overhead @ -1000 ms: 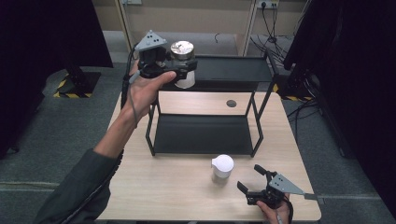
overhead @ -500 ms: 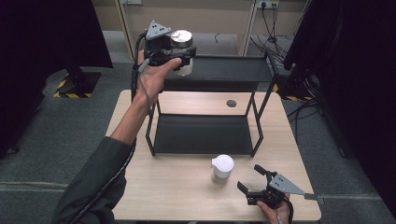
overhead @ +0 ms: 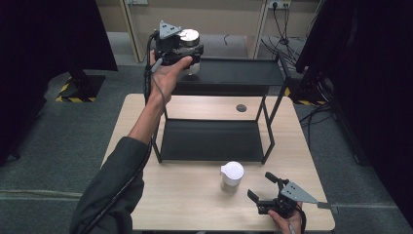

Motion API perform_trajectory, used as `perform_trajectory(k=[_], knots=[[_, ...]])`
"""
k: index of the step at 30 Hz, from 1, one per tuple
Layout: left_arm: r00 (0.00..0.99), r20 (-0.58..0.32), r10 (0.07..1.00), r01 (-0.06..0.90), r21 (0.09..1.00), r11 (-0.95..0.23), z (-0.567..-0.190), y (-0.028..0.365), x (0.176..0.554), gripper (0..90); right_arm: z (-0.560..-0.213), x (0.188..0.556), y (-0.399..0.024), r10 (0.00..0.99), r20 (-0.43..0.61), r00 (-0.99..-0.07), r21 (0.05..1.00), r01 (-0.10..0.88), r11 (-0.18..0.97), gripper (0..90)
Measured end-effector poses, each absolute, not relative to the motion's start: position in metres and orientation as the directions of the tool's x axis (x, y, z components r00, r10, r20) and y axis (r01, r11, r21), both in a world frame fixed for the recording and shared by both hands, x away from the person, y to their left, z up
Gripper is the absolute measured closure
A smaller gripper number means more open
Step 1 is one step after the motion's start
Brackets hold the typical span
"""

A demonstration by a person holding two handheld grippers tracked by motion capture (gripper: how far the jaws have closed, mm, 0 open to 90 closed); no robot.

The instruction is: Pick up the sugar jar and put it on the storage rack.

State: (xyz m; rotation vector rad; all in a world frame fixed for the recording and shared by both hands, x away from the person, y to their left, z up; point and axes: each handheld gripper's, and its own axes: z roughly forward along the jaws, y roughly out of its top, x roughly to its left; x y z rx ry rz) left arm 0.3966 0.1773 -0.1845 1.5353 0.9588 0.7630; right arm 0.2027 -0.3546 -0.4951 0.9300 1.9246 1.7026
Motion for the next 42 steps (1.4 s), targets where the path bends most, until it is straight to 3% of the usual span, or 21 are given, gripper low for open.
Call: perform_trajectory(k=[26, 28, 34, 42], knots=[[0.429, -0.040, 0.903, 0.180, 0.983, -0.042, -0.199, 0.169, 0.402, 30.2, -0.495, 0.203, -0.354, 0.704, 0.125, -0.699, 0.977, 0.211, 0.036, 1.1], [0.419, -0.052, 0.907, 0.190, 0.981, -0.032, -0.199, 0.167, 0.401, 19.2, -0.495, 0.203, -0.354, 0.704, 0.125, -0.699, 0.977, 0.211, 0.036, 1.1], [0.371, -0.060, 0.927, 0.186, 0.982, -0.011, -0.203, 0.158, 0.395, 1.7, -0.495, 0.203, -0.354, 0.704, 0.124, -0.700, 0.977, 0.210, 0.037, 1.1], [0.351, -0.079, 0.933, 0.184, 0.983, 0.014, -0.204, 0.159, 0.390, 0.2, -0.495, 0.203, -0.354, 0.702, 0.125, -0.701, 0.977, 0.210, 0.036, 1.1]])
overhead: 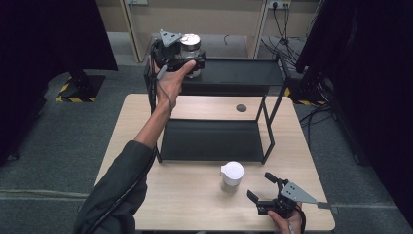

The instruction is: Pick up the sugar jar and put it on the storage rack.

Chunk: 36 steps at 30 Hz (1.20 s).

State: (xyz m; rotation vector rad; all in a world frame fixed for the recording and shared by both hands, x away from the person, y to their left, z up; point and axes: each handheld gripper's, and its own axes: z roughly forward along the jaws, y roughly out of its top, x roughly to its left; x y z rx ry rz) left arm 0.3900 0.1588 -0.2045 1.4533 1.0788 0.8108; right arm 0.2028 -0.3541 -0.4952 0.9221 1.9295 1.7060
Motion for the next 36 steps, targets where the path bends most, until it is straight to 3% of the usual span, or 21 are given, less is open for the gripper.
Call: perform_trajectory(k=[18, 36], knots=[[0.370, -0.070, 0.926, 0.187, 0.982, 0.000, -0.205, 0.153, 0.361, 0.1, -0.495, 0.203, -0.354, 0.704, 0.127, -0.698, 0.977, 0.211, 0.033, 1.1], [0.490, -0.099, 0.866, 0.154, 0.988, 0.026, -0.234, 0.169, 0.321, 0.1, -0.495, 0.202, -0.353, 0.705, 0.127, -0.698, 0.977, 0.211, 0.033, 1.1]])
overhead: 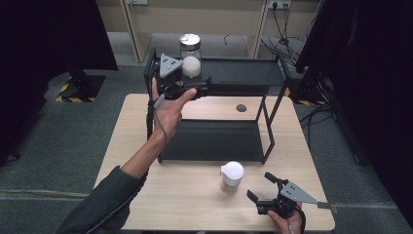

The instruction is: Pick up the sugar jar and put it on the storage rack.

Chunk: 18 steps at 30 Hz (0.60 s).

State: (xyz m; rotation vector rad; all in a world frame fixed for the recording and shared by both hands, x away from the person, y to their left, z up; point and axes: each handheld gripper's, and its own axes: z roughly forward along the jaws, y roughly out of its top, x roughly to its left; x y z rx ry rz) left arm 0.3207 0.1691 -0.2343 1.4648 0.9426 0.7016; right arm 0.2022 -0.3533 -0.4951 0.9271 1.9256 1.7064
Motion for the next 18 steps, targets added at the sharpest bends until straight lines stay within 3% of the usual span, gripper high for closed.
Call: perform_trajectory(k=[18], knots=[[0.616, -0.100, 0.781, 0.140, 0.990, 0.017, -0.282, 0.182, 0.289, 0.2, -0.495, 0.202, -0.353, 0.704, 0.124, -0.699, 0.978, 0.208, 0.034, 1.1]])
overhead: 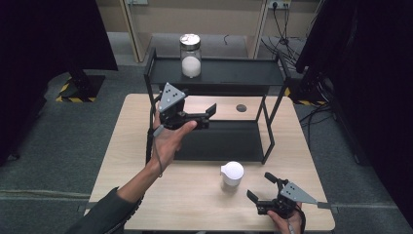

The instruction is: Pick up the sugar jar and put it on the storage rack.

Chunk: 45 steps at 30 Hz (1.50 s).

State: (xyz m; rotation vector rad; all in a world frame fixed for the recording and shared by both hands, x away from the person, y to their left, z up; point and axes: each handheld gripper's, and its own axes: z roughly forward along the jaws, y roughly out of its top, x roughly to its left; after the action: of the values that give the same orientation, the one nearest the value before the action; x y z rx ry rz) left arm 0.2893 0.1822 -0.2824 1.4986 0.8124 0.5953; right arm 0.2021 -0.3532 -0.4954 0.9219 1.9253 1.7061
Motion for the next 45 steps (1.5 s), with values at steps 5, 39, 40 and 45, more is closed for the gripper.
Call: perform_trajectory(k=[5, 39, 40, 45], knots=[[0.644, -0.105, 0.758, 0.145, 0.989, 0.014, -0.298, 0.187, 0.283, 0.2, -0.495, 0.202, -0.353, 0.704, 0.123, -0.699, 0.978, 0.207, 0.034, 1.0], [0.729, -0.136, 0.671, 0.165, 0.986, 0.022, -0.423, 0.207, 0.252, 0.2, -0.496, 0.202, -0.352, 0.704, 0.124, -0.699, 0.978, 0.206, 0.033, 1.0], [0.730, -0.138, 0.669, 0.164, 0.986, 0.025, -0.426, 0.208, 0.251, 0.2, -0.496, 0.202, -0.352, 0.705, 0.124, -0.699, 0.978, 0.206, 0.033, 1.1], [0.736, -0.146, 0.662, 0.161, 0.986, 0.039, -0.444, 0.211, 0.246, 0.2, -0.496, 0.202, -0.352, 0.705, 0.123, -0.699, 0.978, 0.206, 0.033, 1.0]])
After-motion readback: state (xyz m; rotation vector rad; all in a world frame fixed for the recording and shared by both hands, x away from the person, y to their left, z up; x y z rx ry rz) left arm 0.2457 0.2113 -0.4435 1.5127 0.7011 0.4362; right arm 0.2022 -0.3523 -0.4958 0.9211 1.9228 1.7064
